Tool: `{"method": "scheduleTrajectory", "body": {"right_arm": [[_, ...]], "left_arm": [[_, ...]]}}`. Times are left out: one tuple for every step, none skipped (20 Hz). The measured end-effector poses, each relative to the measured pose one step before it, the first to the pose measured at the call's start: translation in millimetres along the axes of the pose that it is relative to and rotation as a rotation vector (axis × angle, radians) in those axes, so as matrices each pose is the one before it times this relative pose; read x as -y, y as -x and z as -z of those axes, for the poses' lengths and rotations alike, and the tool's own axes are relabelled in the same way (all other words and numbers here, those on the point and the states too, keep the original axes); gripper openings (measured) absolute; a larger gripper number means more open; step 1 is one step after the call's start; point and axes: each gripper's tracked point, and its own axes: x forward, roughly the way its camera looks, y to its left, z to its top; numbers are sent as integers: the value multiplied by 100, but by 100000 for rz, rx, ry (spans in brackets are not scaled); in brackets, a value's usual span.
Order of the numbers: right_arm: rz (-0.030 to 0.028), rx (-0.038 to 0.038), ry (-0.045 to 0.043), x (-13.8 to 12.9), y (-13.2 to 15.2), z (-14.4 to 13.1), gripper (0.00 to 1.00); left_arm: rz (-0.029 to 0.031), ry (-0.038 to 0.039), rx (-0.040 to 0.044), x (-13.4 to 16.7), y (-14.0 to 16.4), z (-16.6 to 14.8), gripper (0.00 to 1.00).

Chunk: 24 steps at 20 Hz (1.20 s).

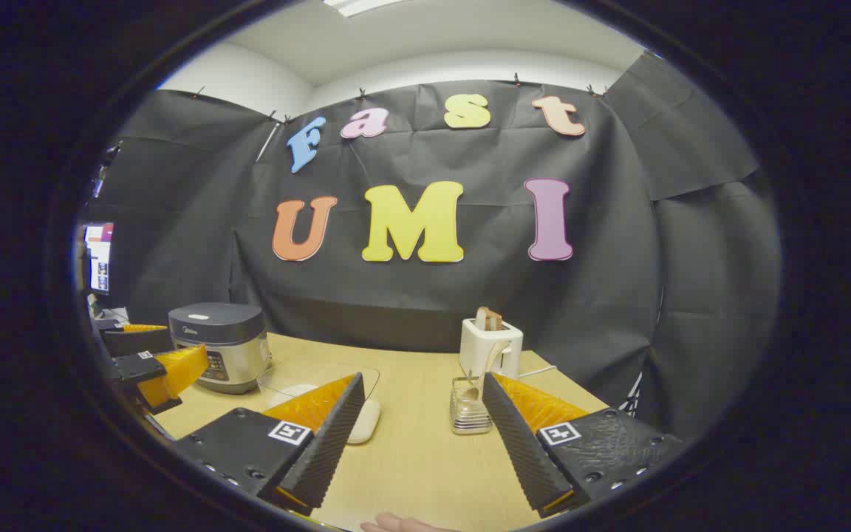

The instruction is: Close the left gripper, press the button to open the rice cooker; take a wooden spoon from the chopstick holder with the right hand, scoop a spoonful of rice and pour it into the rice cooker, then put the wooden spoon back into the chopstick holder.

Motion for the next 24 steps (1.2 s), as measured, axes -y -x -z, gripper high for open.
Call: {"method": "scheduleTrajectory", "body": {"right_arm": [[499, -8, 549, 119, 31, -52, 96], [-115, 231, 226, -126, 104, -8, 96], [-226, 238, -6, -62, 35, -32, 97], [-85, 158, 346, 23, -14, -64, 96], [36, -163, 532, -34, 19, 88, 97], [-191, 31, 370, -148, -7, 26, 97], [-474, -117, 352, -270, -6, -27, 97], [-480, -46, 293, -31, -15, 87, 96], [-303, 1, 285, -81, 65, 102, 96], [-46, -15, 73, -60, -28, 28, 96], [-65, 82, -216, 12, -44, -19, 96], [-5, 80, -305, 198, -33, 138, 96], [-54, 140, -133, 68, -94, -5, 97], [-416, 263, -96, -74, 11, 26, 96], [-146, 87, 75, 96, 43, 113, 96], [61, 637, 92, 206, -23, -38, 96], [169, 818, -50, 269, -143, -133, 96], [222, 525, -164, 343, -69, -12, 96], [163, 528, -327, 297, -57, 72, 96], [376, 292, -331, 334, -167, 66, 96], [587, 51, -108, 394, -313, 168, 96], [476, -262, 54, 400, -178, 254, 96], [445, -511, -360, 356, -103, 377, 96], [-53, -654, -385, 287, -176, 267, 97]], "left_arm": [[-43, 571, -702, -113, 24, 64, 99], [117, 580, -404, -67, 89, 115, 99], [197, 114, -452, 9, -71, 22, 99], [158, -239, -234, 65, 51, 36, 99], [40, -221, -308, -99, 21, 57, 99], [-64, 65, -463, -176, -80, 84, 99], [42, 291, -476, -68, 22, 111, 99], [-114, 269, -92, -125, 9, 30, 99], [-475, 64, 15, -176, -38, -36, 99], [-426, 247, 83, -142, -17, -37, 99], [-268, 539, -30, -108, -80, -18, 99], [-64, 634, -123, -78, -72, 70, 99], [51, 214, -41, -49, -34, -34, 99], [-819, -39, 53, -351, -90, -78, 99], [-1745, 252, 275, -527, -240, -68, 99], [-1653, 544, 601, -570, -275, -89, 99], [-1560, 94, -220, -420, -264, 56, 99], [-1687, 106, -1150, -490, -498, 248, 95], [-457, 1115, -1118, -362, -576, 72, 99], [-136, 681, -1058, -124, -535, -129, 99], [-1039, 152, -169, -429, -497, -398, 99], [-1837, -226, 1546, -793, -424, -923, 99], [-1889, -466, 1509, -748, -695, -898, 99], [-1353, -684, 308, -629, -671, -516, 99]]}}
